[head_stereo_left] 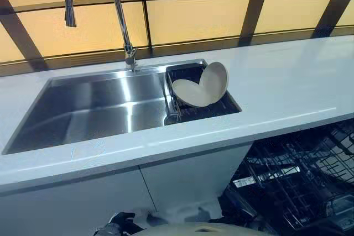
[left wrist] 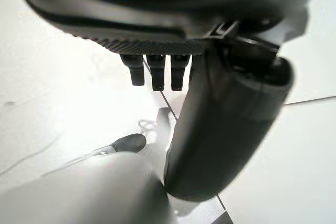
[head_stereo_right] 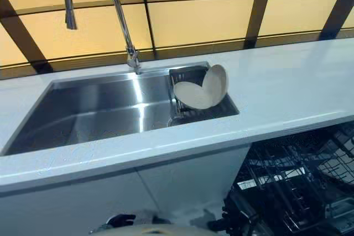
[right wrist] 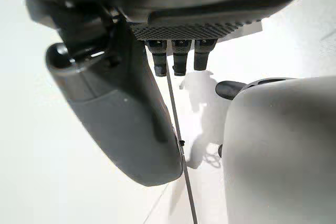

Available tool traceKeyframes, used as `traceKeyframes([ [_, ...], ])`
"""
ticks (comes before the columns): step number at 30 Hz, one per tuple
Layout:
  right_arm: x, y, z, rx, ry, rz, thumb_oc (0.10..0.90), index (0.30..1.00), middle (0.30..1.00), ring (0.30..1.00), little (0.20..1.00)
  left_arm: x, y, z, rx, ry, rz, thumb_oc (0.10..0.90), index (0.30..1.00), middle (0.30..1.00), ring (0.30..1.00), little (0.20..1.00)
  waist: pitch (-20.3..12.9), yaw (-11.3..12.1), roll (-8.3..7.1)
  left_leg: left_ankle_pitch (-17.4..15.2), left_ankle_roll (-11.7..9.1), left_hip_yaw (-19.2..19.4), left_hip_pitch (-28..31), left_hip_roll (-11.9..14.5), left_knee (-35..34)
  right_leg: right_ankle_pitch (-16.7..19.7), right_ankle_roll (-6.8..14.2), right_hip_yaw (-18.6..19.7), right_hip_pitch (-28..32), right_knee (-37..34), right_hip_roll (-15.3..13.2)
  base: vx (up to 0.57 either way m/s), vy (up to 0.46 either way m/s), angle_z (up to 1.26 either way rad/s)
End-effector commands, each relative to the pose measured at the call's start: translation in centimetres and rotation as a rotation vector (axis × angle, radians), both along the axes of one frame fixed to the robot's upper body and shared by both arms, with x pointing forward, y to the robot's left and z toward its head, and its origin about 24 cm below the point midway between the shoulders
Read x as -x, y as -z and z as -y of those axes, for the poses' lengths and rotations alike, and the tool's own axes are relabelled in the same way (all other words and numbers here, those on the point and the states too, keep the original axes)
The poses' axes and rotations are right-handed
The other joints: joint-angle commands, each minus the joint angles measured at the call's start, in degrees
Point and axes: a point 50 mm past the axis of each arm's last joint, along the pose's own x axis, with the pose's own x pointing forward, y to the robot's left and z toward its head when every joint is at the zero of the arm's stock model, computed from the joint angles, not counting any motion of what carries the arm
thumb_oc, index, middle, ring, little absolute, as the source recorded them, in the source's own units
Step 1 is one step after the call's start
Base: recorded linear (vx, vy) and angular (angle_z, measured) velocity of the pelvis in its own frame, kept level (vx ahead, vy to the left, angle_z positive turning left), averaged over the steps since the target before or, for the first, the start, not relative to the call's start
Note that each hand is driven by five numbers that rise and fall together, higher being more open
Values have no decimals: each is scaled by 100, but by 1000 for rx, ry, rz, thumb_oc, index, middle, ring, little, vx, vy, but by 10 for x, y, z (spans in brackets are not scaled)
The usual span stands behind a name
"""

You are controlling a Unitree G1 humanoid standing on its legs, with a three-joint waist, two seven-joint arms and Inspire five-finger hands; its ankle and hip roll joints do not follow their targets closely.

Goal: Pick up plates and place into dishwasher.

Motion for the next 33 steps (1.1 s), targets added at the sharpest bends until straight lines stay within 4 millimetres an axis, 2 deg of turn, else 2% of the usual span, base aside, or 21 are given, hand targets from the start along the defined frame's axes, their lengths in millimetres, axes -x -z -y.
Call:
traceKeyframes([
  [1, 14, 7, -17, -26, -69, -61, 800, 900, 900, 900, 900, 3, 5, 26, 58, 49, -40, 800, 900, 900, 900, 900, 258, -33, 48, -662, 256, 199, 96, -345, 50, -570, 155, -85, 378, 60, 229, 128, -28, 18],
  [27, 9, 6, -23, -42, -84, -47, 800, 900, 900, 900, 900, -3, 4, 27, 76, 74, -23, 800, 900, 900, 900, 900, 306, -68, 0, -664, 268, 224, 79, -341, 50, -543, 154, -29, 348, 60, 245, 0, 0, 0],
  [30, 7, 5, -23, -42, -95, -45, 800, 900, 900, 900, 900, -15, 0, 33, 159, 125, 41, 800, 900, 900, 900, 900, 306, -90, 1, -668, 259, 239, 72, -335, 50, -540, 157, -2, 336, 60, 251, 0, 0, 0],
  [33, 1, 4, -20, -33, -113, -42, 800, 900, 900, 900, 900, -46, -14, 53, 353, 305, 154, 800, 900, 900, 900, 900, 329, -115, 36, -671, 250, 277, 57, -320, 50, -525, 164, 39, 312, 60, 258, 0, 0, 0],
])
